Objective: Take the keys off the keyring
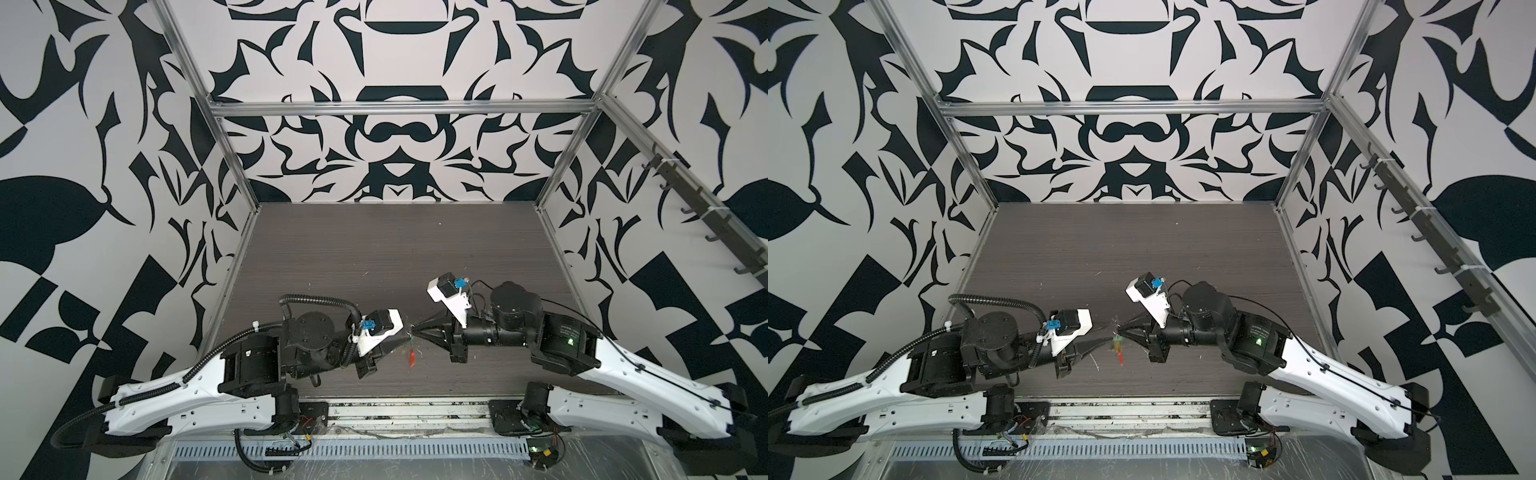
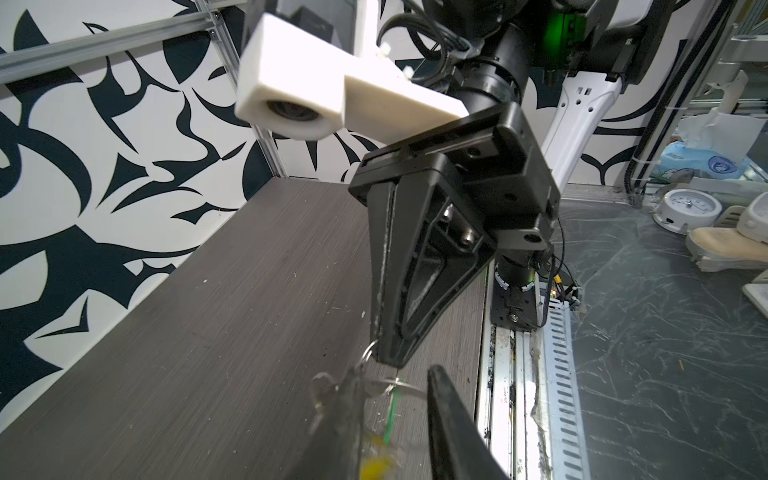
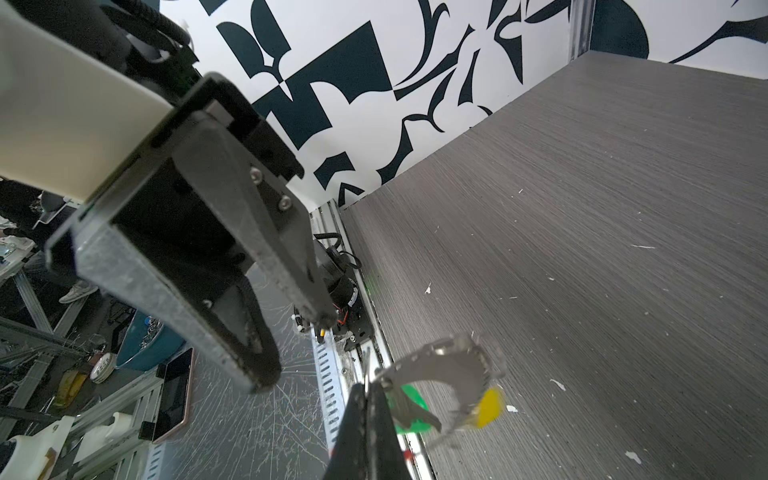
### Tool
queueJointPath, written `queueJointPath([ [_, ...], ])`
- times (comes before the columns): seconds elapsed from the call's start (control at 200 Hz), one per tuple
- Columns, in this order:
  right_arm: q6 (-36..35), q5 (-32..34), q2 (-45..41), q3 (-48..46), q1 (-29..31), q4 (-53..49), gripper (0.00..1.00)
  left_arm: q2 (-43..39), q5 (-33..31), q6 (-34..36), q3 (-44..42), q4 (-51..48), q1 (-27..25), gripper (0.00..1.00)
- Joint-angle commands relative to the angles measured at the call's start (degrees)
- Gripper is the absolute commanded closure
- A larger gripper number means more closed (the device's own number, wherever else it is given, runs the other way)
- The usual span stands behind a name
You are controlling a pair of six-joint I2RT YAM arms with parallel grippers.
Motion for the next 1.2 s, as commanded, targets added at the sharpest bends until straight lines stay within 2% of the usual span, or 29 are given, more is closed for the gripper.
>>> queueJointPath([
  [0.0,-0.74,-1.17,-1.44,2.86,0.16,4.06,1.00,0.18,1.55,-0.88,0.87,-1.77,-0.10,0.71],
  [0.285,-0.48,-2.54,-1.41,2.90,0.21,4.85,1.00,2.34,1.71,-0.62,1.57,-2.13,-0.10,0.71],
  [0.635,-0.48,-2.96,-1.33,2.64,0.33,5.15,1.00,1.73,2.53,-0.54,1.46,-1.96,-0.10,0.85],
  [0.73,-0.64,-3.07,-1.57,2.64,0.33,4.82,1.00,1.88,-0.03,-0.69,1.75,-2.13,-0.10,0.84],
  [0.82,-0.94,-2.88,-2.01,2.79,0.32,4.13,1.00,0.63,-3.35,-1.12,1.73,-2.14,-0.10,0.74],
  [0.945,-1.32,-3.47,-2.29,2.64,0.30,3.87,1.00,-2.38,-6.83,-1.16,0.37,-0.90,-0.10,0.70],
  [1.195,-1.27,-5.02,-2.27,2.55,0.37,4.40,1.00,-1.71,-3.36,-0.88,0.38,-1.36,-0.01,0.70],
])
